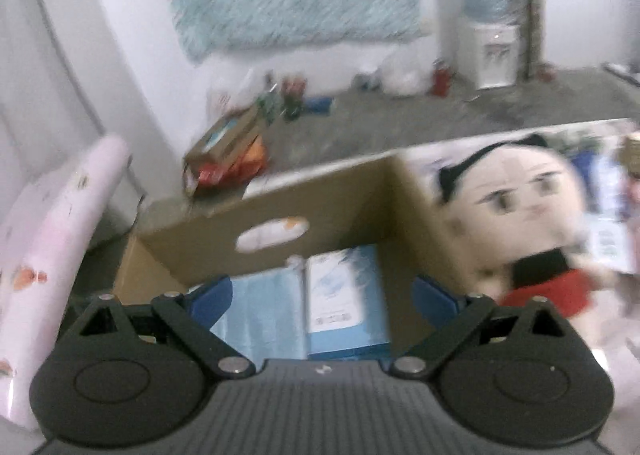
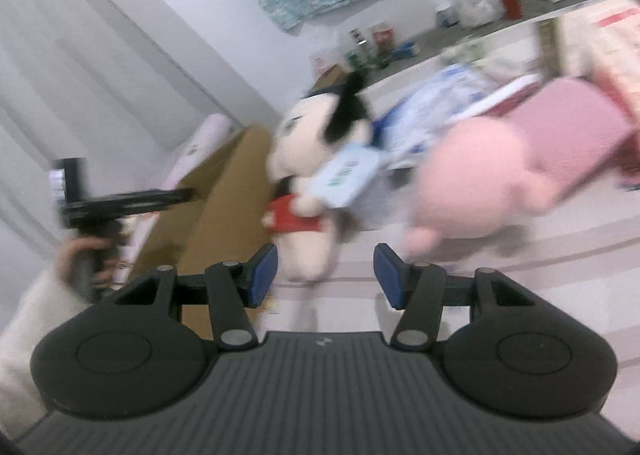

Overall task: Organize soft objects
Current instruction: 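Move both tools back over the table toward the pink pig plush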

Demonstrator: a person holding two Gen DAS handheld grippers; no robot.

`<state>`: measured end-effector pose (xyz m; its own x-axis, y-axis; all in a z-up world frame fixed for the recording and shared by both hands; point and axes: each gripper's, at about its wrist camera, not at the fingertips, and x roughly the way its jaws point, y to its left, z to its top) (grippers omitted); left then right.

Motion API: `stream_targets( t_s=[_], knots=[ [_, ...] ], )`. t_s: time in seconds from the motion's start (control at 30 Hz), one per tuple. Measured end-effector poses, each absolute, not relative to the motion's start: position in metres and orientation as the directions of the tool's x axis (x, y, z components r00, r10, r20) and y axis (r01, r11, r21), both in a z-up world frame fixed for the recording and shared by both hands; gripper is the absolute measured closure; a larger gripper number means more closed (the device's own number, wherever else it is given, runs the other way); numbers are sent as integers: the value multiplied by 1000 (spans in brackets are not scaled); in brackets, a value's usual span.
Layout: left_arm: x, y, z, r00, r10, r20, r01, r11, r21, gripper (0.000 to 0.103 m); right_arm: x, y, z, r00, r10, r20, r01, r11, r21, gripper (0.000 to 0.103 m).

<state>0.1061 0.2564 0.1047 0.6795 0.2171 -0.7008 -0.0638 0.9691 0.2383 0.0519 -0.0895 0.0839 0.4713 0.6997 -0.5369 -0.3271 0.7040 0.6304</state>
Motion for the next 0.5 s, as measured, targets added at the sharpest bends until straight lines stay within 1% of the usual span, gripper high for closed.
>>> stream_targets(
  t_s=[0.13, 0.23, 0.27, 0.3, 0.33, 0.37, 0.4, 0.47, 0.5],
  knots=[
    [89, 201, 128, 738, 91, -669, 87, 970, 229, 5, 48, -128, 74, 516, 645, -563, -293, 751, 592, 50],
    [87, 153, 130, 734, -27, -678, 220, 954, 201, 6, 48, -148, 65, 534, 643, -550, -268, 745, 611, 50],
    [89, 136, 127, 724, -68, -686, 273, 942, 195, 6, 49, -152, 63, 540, 638, -549, -264, 748, 609, 48],
    [92, 122, 121, 714, -93, -694, 315, 928, 199, 6, 50, -154, 62, 543, 635, -550, -267, 751, 604, 45],
    [96, 105, 114, 702, -110, -704, 355, 911, 212, 8, 51, -155, 62, 544, 635, -549, -280, 754, 595, 42],
    [98, 93, 109, 694, -116, -710, 376, 900, 221, 11, 52, -156, 62, 549, 632, -546, -295, 758, 581, 36],
    [102, 78, 101, 683, -127, -720, 403, 887, 226, 12, 53, -155, 61, 557, 627, -544, -307, 764, 567, 34],
    [110, 53, 85, 650, -167, -741, 467, 857, 217, 19, 54, -155, 59, 571, 621, -537, -335, 774, 538, 34],
    [112, 43, 77, 638, -182, -748, 493, 843, 215, 20, 53, -157, 57, 576, 624, -528, -346, 771, 534, 34]
  ],
)
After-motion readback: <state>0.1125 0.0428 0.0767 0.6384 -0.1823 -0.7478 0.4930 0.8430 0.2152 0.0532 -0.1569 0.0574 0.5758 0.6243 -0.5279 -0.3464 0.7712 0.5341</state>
